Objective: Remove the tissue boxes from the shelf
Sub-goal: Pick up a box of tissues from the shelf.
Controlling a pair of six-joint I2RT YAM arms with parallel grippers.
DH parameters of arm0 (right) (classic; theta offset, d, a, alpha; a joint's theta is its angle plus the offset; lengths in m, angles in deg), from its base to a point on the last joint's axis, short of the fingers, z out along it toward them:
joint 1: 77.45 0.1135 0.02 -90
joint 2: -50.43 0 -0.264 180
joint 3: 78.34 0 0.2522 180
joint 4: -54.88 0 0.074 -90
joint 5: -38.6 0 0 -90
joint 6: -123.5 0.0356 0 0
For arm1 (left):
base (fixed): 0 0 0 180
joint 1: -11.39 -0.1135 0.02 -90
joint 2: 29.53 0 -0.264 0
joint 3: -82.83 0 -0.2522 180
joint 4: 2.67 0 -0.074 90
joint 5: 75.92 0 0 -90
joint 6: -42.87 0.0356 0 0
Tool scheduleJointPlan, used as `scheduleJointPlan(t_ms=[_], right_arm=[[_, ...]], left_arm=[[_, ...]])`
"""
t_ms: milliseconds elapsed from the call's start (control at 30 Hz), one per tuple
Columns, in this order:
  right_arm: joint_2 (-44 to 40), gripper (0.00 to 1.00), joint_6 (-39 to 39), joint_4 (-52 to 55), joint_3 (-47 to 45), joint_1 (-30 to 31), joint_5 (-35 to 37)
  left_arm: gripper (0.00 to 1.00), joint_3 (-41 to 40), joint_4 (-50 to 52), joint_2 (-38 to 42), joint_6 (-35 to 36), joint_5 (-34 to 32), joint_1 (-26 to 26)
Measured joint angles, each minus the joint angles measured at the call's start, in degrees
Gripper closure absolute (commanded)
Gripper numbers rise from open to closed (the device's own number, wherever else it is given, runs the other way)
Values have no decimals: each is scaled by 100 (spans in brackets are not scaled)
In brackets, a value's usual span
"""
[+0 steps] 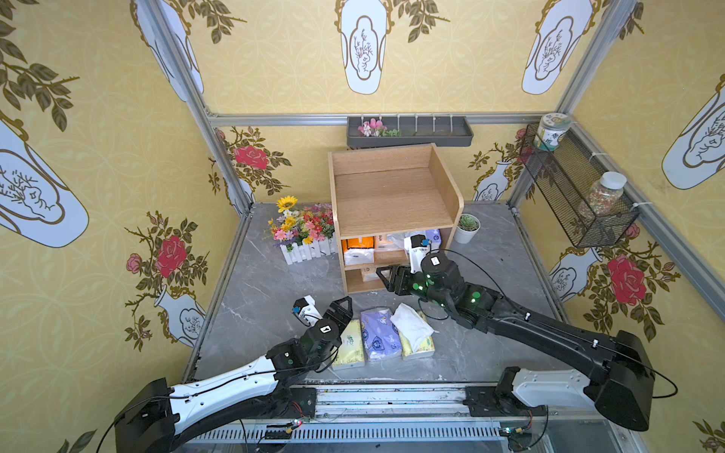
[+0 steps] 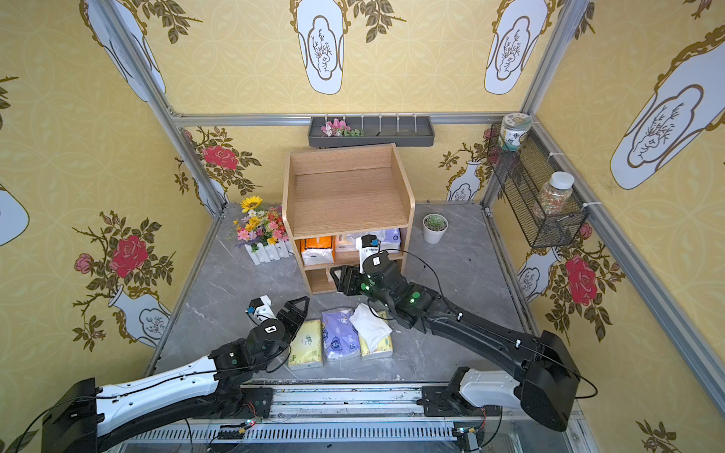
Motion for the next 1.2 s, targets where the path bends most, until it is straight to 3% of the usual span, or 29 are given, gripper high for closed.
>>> scheduleJointPlan(t_ms=[533,1200], right_arm=[[979,46,9,-1119,280,210,1447],[1480,55,-243,-1840,474,317,2033]], left_arm=[[17,-240,-74,555,22,7,-37],[17,-245,-76,605,114,83,-35]])
